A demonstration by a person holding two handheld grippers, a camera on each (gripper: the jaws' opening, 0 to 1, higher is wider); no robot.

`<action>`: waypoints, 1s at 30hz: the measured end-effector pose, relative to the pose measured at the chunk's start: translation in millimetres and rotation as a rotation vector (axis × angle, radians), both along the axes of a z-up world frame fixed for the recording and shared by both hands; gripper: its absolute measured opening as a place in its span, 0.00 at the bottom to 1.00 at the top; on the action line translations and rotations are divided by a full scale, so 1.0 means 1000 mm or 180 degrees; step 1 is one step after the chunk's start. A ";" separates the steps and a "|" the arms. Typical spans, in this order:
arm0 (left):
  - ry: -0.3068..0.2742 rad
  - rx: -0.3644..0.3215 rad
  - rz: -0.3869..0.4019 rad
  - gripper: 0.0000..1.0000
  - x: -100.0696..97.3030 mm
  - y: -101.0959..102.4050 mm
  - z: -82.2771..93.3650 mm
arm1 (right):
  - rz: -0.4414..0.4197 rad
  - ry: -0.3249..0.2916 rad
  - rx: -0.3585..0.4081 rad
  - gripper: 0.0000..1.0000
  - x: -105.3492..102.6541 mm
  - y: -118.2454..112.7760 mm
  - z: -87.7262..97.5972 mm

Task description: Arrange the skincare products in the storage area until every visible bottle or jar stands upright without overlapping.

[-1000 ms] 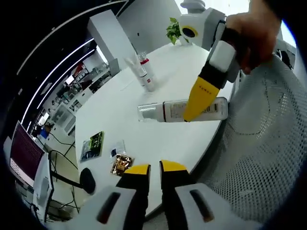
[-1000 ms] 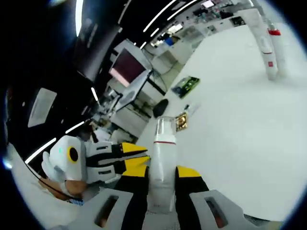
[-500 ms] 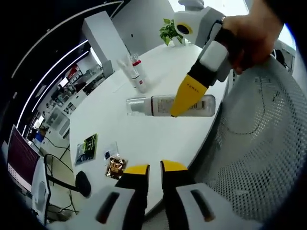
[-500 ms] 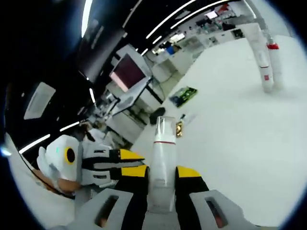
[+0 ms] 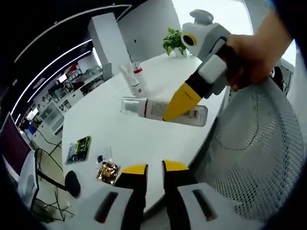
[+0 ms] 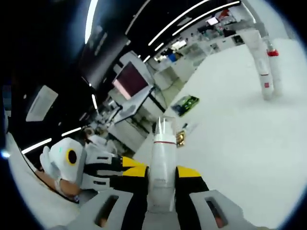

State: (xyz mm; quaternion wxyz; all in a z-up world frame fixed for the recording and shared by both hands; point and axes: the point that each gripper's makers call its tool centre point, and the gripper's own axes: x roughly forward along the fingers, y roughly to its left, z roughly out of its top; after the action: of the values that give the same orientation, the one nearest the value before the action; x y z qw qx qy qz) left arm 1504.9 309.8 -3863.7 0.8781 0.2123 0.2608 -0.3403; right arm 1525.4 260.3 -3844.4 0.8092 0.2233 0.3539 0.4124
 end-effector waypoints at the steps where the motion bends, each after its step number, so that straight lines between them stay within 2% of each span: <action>1: 0.0032 -0.0128 0.0018 0.12 0.000 -0.002 0.004 | -0.0050 0.0014 0.0066 0.20 0.003 0.000 0.003; 3: 0.0097 -0.0384 0.0053 0.15 0.001 -0.005 0.011 | -0.0149 0.0042 0.0198 0.20 0.009 0.000 0.008; 6: -0.0042 -0.0527 0.0123 0.15 0.006 -0.003 0.022 | -0.0190 -0.0049 0.0475 0.20 0.016 0.002 0.027; 9: 0.0032 -0.0882 -0.0035 0.16 -0.002 -0.018 0.033 | -0.0220 0.0008 0.0632 0.20 0.014 0.003 0.034; 12: 0.0085 -0.1269 -0.0024 0.23 -0.003 -0.021 0.049 | -0.0179 -0.0025 0.0776 0.20 0.014 0.007 0.039; 15: 0.0022 -0.1686 0.0085 0.26 0.002 -0.017 0.070 | -0.0145 -0.0001 0.0867 0.20 0.012 0.010 0.041; 17: 0.0089 -0.2092 0.0215 0.29 0.007 -0.011 0.085 | -0.0112 -0.0074 0.1217 0.20 0.011 0.013 0.061; 20: 0.0397 -0.2372 0.0180 0.34 0.004 -0.015 0.088 | -0.0137 -0.0145 0.1564 0.20 0.014 0.014 0.085; 23: 0.0534 -0.2572 0.0049 0.35 -0.002 -0.021 0.094 | -0.0025 -0.0221 0.1771 0.20 0.012 0.021 0.101; 26: 0.0406 -0.2603 -0.0055 0.35 -0.008 -0.022 0.103 | 0.0157 -0.0260 0.1766 0.20 0.005 0.033 0.103; 30: 0.0548 -0.2887 -0.0107 0.34 -0.010 -0.020 0.112 | 0.0427 -0.0326 0.1695 0.20 -0.010 0.051 0.104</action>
State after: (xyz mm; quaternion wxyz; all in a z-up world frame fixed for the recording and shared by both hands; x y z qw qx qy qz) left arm 1495.0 289.4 -3752.0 0.8518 -0.2181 0.1540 -0.4507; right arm 1515.3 311.2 -3740.8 0.7098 0.3830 0.2056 0.5543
